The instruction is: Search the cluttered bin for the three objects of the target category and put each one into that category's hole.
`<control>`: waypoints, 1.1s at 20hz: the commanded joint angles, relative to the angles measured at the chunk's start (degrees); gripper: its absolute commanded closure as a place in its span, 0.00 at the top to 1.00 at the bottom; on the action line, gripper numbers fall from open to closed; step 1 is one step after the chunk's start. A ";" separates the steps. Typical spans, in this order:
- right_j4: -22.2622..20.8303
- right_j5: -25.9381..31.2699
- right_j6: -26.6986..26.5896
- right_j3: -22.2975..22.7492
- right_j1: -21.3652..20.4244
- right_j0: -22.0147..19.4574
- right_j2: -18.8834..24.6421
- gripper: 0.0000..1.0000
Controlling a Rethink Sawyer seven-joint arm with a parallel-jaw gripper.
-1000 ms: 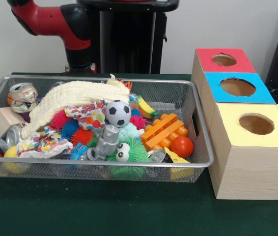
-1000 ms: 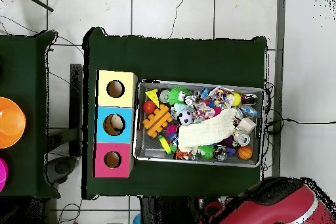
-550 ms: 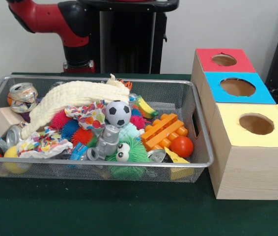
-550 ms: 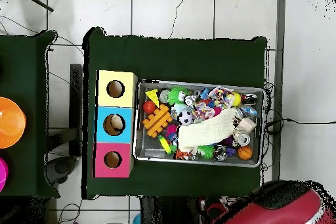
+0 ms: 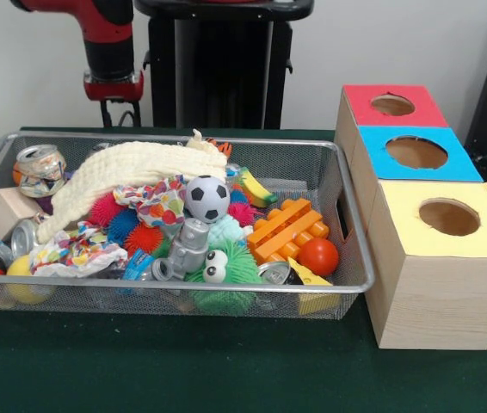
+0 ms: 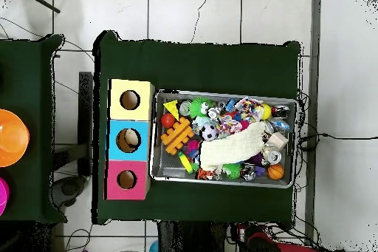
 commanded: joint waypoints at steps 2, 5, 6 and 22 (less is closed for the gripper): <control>2.35 9.53 1.83 3.07 -11.95 -1.42 10.69 1.00; 2.52 10.93 2.08 3.25 -13.02 -1.44 11.35 1.00; 2.73 11.71 1.97 3.70 -13.85 -1.62 11.75 1.00; 6.85 16.76 2.66 -0.78 -18.02 0.04 17.47 1.00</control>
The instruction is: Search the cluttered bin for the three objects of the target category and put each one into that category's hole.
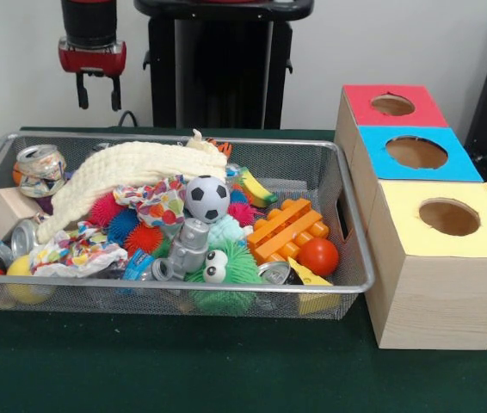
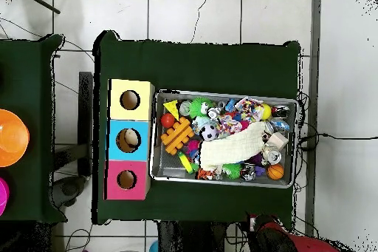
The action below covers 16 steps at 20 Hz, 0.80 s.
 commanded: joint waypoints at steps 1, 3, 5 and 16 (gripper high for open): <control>4.55 6.51 2.61 -7.14 -0.04 1.63 8.02 1.00; 5.42 7.01 2.59 -8.08 0.18 2.10 8.38 1.00; 5.98 7.31 2.26 -8.80 0.56 2.26 8.76 1.00; 7.78 9.49 0.86 -13.45 2.94 3.04 10.90 1.00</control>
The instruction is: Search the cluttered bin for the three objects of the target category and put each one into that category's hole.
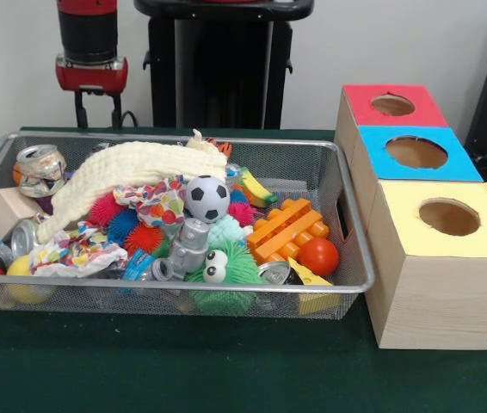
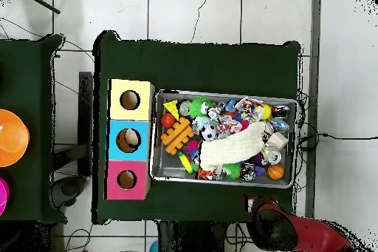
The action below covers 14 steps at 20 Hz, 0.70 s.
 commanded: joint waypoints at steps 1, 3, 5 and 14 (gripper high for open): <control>3.32 7.96 0.29 -10.74 3.16 0.90 7.09 1.00; 3.70 9.36 -0.48 -12.08 3.59 1.20 7.58 1.00; 3.86 10.27 -1.17 -12.69 3.74 1.08 8.16 1.00; 3.31 11.38 -0.92 -13.36 3.67 0.63 9.39 1.00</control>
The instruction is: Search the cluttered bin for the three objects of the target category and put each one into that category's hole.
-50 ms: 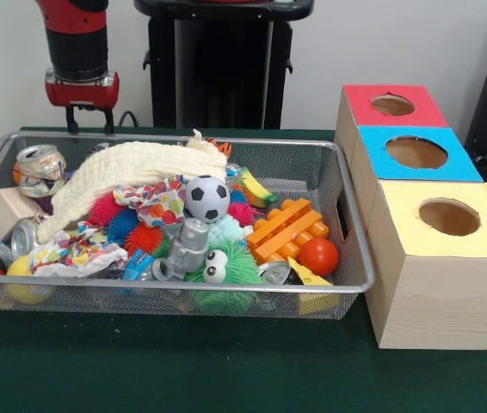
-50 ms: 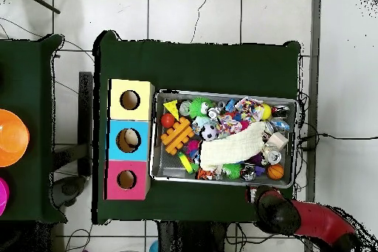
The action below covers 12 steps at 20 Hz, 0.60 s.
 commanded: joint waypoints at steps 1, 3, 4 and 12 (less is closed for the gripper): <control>1.63 3.70 -0.91 -8.35 1.67 0.48 6.76 1.00; 1.48 3.70 -1.00 -8.38 1.64 0.33 7.05 1.00; 1.47 3.75 -0.99 -8.43 1.63 0.32 7.12 1.00; 4.00 9.61 -2.17 -5.80 -4.12 0.55 6.92 1.00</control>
